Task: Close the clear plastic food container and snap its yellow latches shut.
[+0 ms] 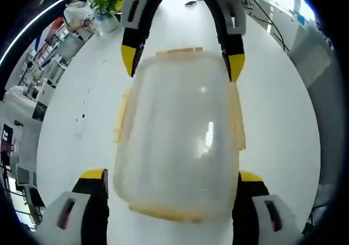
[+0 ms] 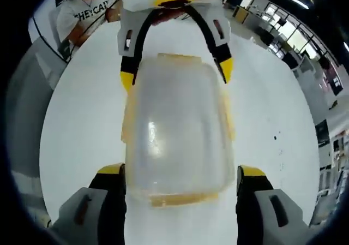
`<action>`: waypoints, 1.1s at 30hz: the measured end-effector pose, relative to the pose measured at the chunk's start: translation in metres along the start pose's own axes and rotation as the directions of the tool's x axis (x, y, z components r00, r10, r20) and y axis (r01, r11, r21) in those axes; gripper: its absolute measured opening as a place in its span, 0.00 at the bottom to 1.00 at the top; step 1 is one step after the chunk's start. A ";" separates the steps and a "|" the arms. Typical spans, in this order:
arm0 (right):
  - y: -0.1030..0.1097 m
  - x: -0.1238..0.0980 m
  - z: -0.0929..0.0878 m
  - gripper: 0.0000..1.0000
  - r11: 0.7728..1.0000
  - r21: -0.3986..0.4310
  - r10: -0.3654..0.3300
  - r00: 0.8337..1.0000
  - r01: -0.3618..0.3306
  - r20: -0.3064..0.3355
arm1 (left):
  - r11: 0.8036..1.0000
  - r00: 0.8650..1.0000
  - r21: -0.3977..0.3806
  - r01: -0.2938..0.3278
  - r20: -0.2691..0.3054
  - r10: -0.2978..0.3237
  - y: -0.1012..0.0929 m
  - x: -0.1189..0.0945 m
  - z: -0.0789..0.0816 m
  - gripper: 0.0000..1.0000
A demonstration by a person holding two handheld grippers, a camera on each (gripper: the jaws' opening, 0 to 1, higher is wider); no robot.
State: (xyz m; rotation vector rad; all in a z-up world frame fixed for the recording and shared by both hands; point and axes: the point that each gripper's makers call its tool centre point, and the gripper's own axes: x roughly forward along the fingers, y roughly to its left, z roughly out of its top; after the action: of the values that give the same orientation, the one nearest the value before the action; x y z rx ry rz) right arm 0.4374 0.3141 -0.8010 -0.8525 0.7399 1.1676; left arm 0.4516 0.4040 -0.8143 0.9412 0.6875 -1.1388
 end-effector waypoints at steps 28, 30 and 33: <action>0.040 -0.001 0.001 1.00 0.823 0.566 -0.286 0.902 0.058 0.324 | 0.825 0.893 -0.564 0.028 0.384 0.232 -0.030 -0.012 0.001 0.99; 0.040 -0.002 0.002 1.00 0.811 0.583 -0.296 0.897 0.053 0.330 | 0.829 0.890 -0.559 0.020 0.388 0.240 -0.030 -0.015 0.002 0.99; 0.039 -0.006 0.002 1.00 0.801 0.596 -0.308 0.891 0.054 0.334 | 0.830 0.890 -0.558 0.010 0.384 0.247 -0.030 -0.016 0.001 0.99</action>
State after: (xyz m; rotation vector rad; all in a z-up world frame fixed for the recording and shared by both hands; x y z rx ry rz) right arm 0.3982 0.3193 -0.8018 -0.1421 0.5831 0.8297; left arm 0.4183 0.4060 -0.8082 0.2101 0.5212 -0.9167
